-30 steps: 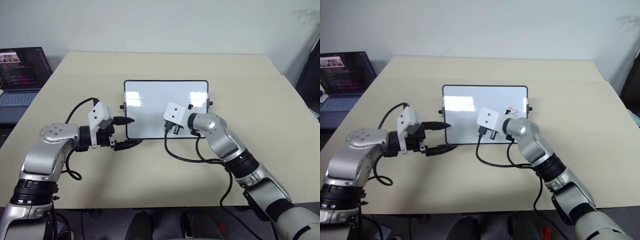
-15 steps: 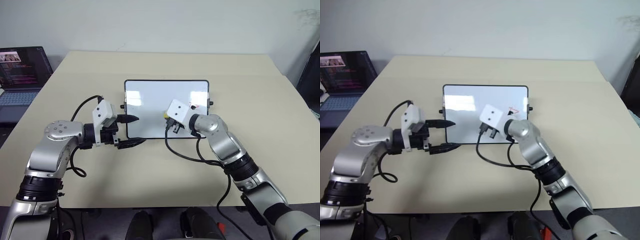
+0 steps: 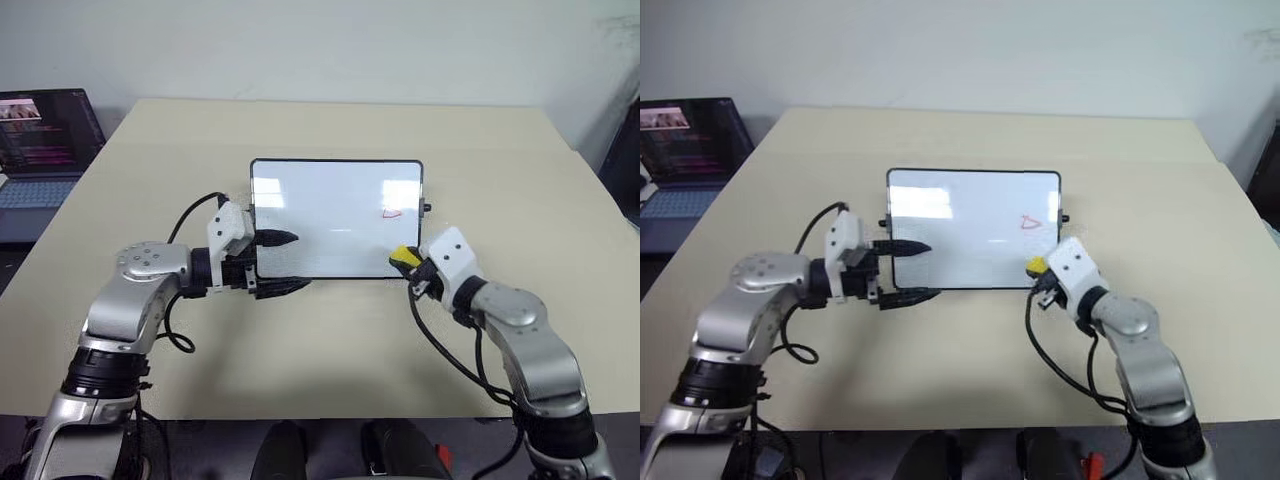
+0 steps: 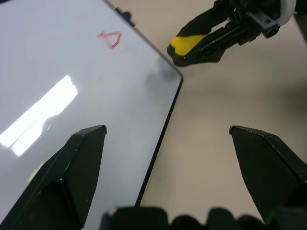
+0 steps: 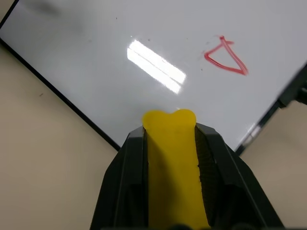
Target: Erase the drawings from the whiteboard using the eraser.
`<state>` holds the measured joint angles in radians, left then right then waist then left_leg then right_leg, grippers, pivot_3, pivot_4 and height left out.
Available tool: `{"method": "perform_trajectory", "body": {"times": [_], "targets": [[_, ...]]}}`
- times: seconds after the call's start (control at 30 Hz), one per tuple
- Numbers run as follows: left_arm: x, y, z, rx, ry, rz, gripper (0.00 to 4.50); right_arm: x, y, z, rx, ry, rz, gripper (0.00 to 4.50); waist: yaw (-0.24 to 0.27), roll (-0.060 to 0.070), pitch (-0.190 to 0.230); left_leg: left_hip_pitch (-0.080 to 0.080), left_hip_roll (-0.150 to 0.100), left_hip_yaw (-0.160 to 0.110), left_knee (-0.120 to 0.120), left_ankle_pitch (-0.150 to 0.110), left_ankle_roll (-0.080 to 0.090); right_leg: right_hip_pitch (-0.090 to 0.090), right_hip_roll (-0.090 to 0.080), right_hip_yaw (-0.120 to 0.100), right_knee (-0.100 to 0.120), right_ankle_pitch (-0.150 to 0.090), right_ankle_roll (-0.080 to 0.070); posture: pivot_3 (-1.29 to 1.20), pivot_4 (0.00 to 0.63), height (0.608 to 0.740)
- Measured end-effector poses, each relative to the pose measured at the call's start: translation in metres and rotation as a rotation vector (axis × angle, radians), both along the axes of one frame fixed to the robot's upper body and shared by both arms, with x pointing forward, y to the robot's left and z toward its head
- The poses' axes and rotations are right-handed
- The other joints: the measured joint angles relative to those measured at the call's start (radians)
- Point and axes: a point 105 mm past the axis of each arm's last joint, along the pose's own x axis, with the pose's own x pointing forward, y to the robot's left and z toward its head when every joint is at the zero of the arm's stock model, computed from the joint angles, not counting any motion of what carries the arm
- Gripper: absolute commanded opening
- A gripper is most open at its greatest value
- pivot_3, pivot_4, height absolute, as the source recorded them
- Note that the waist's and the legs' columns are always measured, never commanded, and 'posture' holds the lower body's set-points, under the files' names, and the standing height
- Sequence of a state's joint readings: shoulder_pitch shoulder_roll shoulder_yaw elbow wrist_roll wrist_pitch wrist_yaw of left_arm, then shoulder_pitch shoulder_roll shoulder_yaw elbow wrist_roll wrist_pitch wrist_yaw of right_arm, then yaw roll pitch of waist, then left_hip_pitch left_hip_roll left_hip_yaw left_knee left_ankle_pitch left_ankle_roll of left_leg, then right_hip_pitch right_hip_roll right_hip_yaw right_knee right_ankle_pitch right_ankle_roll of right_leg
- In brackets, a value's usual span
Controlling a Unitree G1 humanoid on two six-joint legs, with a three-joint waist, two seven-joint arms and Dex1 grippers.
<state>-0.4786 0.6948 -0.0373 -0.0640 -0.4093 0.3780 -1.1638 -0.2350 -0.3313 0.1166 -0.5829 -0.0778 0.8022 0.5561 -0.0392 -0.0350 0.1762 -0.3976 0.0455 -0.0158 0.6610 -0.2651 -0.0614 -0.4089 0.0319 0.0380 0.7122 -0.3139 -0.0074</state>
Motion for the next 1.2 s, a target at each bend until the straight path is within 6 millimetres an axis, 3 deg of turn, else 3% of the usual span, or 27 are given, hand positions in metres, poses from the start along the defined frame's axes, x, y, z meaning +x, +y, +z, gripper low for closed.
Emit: {"method": "perform_trajectory", "body": {"times": [0.17, 0.47, 0.7, 0.97, 1.2], "targets": [[0.003, -0.007, 0.005, 0.001, -0.021, -0.011, 4.5, 0.008, 0.002, 0.006, -0.002, -0.071, -0.046, 0.99, -0.009, 0.0, 0.0, 0.001, 0.001, -0.001, 0.0, 0.0, 0.0, 0.0, 0.003, 0.0, 0.001, 0.0, 0.0, 0.0, 0.15, 0.74], [0.005, -0.01, 0.004, 0.005, -0.021, -0.006, 4.5, 0.07, 0.005, 0.04, -0.032, -0.276, -0.165, 0.99, -0.011, 0.0, 0.0, 0.0, 0.001, 0.001, 0.0, 0.0, 0.0, 0.0, 0.002, 0.001, 0.0, 0.002, -0.004, 0.0, 0.15, 0.74], [0.003, -0.007, -0.001, 0.006, -0.011, 0.016, 4.5, 0.083, 0.016, 0.032, -0.064, -0.265, -0.139, 0.99, -0.013, 0.0, 0.0, 0.0, 0.002, 0.002, 0.0, 0.0, 0.0, -0.001, 0.001, 0.002, 0.0, 0.002, -0.004, 0.0, 0.15, 0.74], [0.001, -0.006, -0.005, 0.006, -0.002, 0.03, 4.5, 0.076, 0.029, 0.017, -0.121, -0.182, -0.023, 0.99, -0.013, 0.0, 0.0, 0.005, 0.001, 0.002, 0.0, 0.0, 0.0, 0.003, 0.001, 0.002, 0.002, 0.002, -0.004, 0.0, 0.15, 0.74], [0.002, -0.005, -0.006, 0.005, 0.005, 0.038, 4.5, 0.091, 0.027, 0.034, -0.13, -0.272, -0.097, 0.99, -0.015, 0.0, 0.0, 0.005, 0.001, 0.002, 0.001, 0.0, 0.0, 0.003, 0.001, 0.002, 0.003, 0.003, -0.004, 0.0, 0.15, 0.74]]}}
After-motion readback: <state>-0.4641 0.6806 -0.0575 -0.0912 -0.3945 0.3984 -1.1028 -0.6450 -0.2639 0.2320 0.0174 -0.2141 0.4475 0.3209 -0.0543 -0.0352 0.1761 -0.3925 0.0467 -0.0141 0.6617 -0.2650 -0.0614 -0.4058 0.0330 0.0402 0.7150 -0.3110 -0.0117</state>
